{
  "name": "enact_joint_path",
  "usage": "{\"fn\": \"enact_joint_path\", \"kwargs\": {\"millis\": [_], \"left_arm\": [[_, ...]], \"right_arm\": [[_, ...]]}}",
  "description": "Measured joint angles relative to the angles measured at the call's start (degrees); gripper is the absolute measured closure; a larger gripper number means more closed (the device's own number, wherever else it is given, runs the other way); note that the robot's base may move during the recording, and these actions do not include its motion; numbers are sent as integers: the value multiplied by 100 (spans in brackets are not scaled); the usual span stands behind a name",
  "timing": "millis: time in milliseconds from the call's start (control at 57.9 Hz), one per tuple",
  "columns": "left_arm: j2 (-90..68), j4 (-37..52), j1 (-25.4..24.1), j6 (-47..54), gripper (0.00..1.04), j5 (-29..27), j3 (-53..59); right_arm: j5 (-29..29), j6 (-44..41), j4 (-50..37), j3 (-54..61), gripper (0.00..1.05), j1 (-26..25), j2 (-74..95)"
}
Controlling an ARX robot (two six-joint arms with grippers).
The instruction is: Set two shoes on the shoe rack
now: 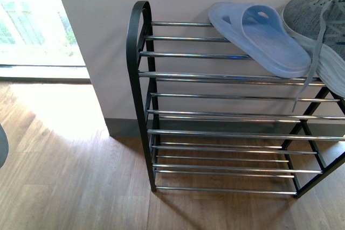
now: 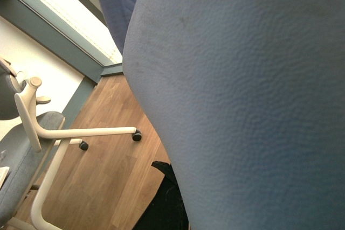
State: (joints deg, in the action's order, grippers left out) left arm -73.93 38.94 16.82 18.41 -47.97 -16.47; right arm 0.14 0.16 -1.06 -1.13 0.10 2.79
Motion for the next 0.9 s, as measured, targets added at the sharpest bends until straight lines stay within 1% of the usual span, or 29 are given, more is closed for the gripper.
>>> {"fn": "enact_joint_path", "kwargs": {"millis": [293, 432, 466, 501, 552, 621, 656, 777, 828, 846, 898], "left_arm": [[0, 0, 0, 0, 103, -7, 0], [0, 0, 0, 0, 103, -2, 0], [0, 0, 0, 0, 103, -2, 0], [0, 0, 0, 0, 103, -4, 0], [0, 0, 0, 0, 103, 0, 0], [0, 0, -4, -2, 103, -7, 0], [0, 0, -15, -2, 103, -13, 0], [0, 0, -15, 0, 103, -9, 2], [0, 0, -15, 0, 103, -7, 0], [0, 0, -15, 0, 103, -9, 2], [0, 0, -15, 0, 103, -4, 2]], "right_arm": [[-15, 0, 98, 0, 103, 0, -243], [-15, 0, 98, 0, 83, 0, -243], [-15, 0, 98, 0, 76, 0, -243], [-15, 0, 98, 0, 72, 0, -243], [-15, 0, 103, 0, 63, 0, -247], [-26, 0, 103, 0, 55, -2, -247], [-35, 0, 103, 0, 48, -2, -247], [-28, 0, 103, 0, 30, -2, -247], [-31, 0, 103, 0, 20, -2, -247], [-31, 0, 103, 0, 18, -2, -247], [-28, 0, 103, 0, 8, -2, -249]]}}
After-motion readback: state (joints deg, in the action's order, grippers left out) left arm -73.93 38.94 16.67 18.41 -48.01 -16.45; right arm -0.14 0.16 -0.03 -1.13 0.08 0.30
